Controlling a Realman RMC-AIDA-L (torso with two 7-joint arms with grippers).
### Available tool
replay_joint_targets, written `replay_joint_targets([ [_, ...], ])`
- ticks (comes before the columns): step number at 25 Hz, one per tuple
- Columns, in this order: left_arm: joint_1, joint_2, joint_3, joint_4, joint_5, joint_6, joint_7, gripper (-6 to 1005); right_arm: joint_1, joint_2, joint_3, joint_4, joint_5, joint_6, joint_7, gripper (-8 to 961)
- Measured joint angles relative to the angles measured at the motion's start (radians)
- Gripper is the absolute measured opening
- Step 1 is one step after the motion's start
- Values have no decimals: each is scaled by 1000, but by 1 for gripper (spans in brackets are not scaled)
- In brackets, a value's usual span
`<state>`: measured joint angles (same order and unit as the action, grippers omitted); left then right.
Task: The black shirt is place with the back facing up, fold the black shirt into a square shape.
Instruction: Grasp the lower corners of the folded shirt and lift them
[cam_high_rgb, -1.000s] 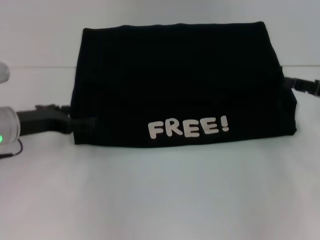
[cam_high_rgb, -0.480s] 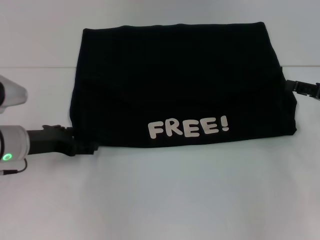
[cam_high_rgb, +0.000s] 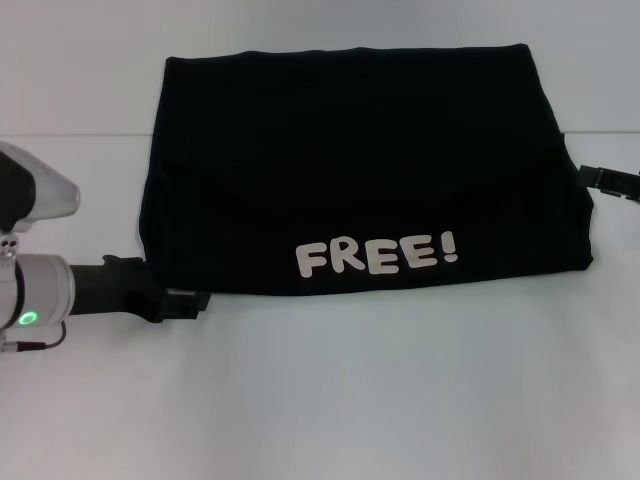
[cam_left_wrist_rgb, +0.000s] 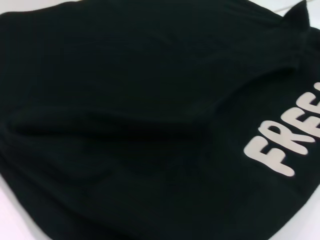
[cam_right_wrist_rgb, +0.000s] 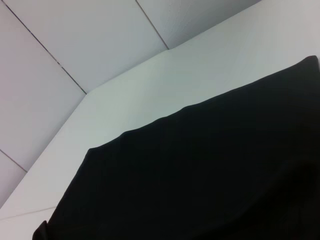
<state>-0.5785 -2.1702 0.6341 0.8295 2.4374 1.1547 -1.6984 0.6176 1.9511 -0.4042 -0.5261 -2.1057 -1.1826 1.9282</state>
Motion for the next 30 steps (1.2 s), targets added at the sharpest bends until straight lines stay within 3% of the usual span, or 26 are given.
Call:
replay_joint_targets([
  [2,0,1,-10,0,-3,-3,2,878,-3,0,0,0,0,-2,0,614],
  [7,0,2,-15,3,-4,-2,11,666,-9,0,-3,0,0,-5,0,614],
  [15,0,1,-12,1,-6,-6,11,440,-15,-8,-9,-1,-4,-13,1,612],
  [26,-4,2,-14,5,-4,-6,11,4,-15,-49,-20,-4,-92,2,42,609],
  [30,-5,3,-14,6,-3,-6,11,3,-6,-51,-21,-3,-158,30,62,608],
])
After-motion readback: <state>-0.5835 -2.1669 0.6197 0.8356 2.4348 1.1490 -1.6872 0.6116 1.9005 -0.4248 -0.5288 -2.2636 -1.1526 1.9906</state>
